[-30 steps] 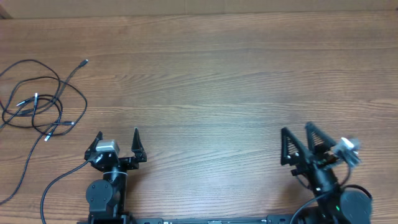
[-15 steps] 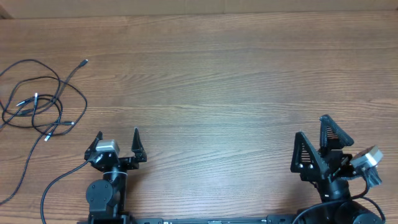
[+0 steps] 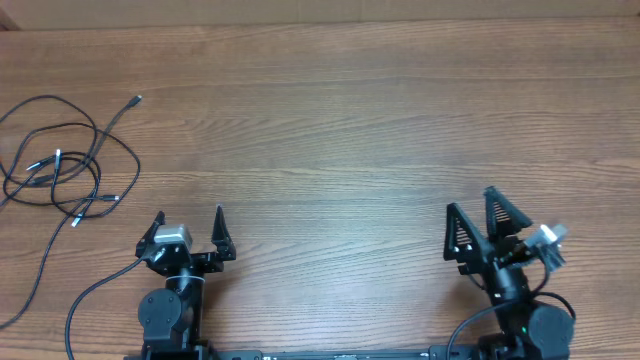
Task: Untangle cables
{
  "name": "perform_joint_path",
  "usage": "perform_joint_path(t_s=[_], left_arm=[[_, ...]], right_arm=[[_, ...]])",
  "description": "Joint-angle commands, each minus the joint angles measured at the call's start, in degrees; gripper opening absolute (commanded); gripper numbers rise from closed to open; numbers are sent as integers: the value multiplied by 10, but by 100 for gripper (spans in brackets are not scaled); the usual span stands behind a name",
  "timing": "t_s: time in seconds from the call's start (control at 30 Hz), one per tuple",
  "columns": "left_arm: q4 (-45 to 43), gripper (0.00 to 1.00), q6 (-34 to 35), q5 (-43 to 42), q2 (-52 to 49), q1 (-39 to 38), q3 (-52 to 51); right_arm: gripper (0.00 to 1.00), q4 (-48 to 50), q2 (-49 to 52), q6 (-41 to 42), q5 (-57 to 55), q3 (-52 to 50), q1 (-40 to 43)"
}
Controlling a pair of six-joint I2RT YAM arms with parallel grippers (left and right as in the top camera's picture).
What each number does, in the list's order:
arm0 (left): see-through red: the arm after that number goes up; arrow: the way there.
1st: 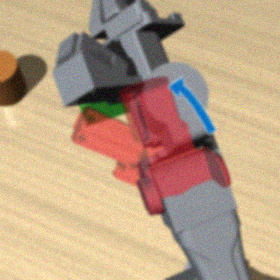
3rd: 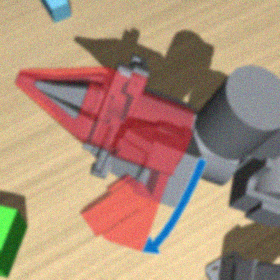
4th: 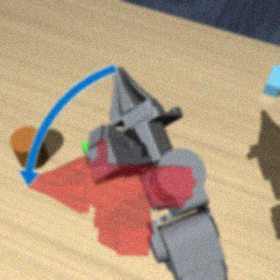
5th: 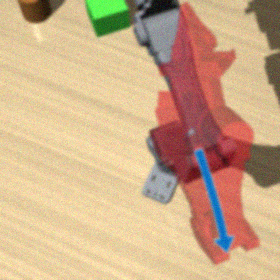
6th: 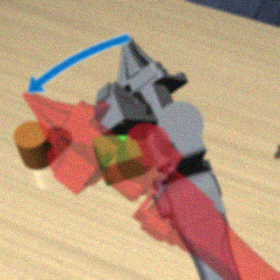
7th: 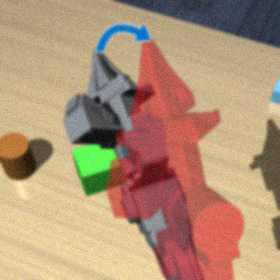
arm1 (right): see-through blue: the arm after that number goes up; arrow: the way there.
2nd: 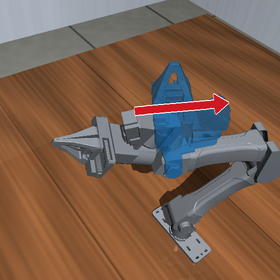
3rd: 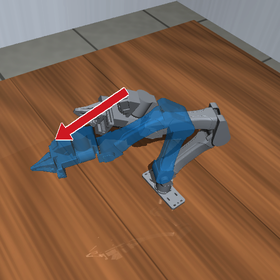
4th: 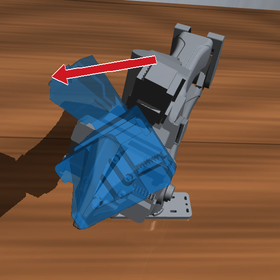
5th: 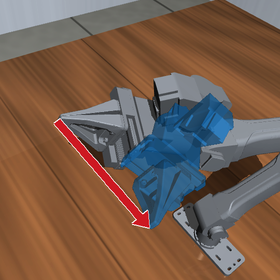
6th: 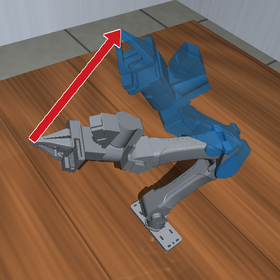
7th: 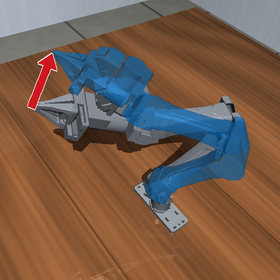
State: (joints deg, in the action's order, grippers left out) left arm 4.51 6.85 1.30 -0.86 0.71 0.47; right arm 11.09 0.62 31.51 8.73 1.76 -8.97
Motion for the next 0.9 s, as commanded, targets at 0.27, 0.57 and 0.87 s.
perform_joint_path(t_s=[0.27,0.57,0.87], left_arm=[[-1,100,-11,2,6,-4,-2],[-1,100,-11,2,6,-4,-2],[-1,99,-11,2,6,-4,-2]], right_arm=[[100,-140,-5,-1,1,-13,3],[100,-151,-3,-1,-6,-13,2],[100,-156,-5,-73,-48,-13,11]])
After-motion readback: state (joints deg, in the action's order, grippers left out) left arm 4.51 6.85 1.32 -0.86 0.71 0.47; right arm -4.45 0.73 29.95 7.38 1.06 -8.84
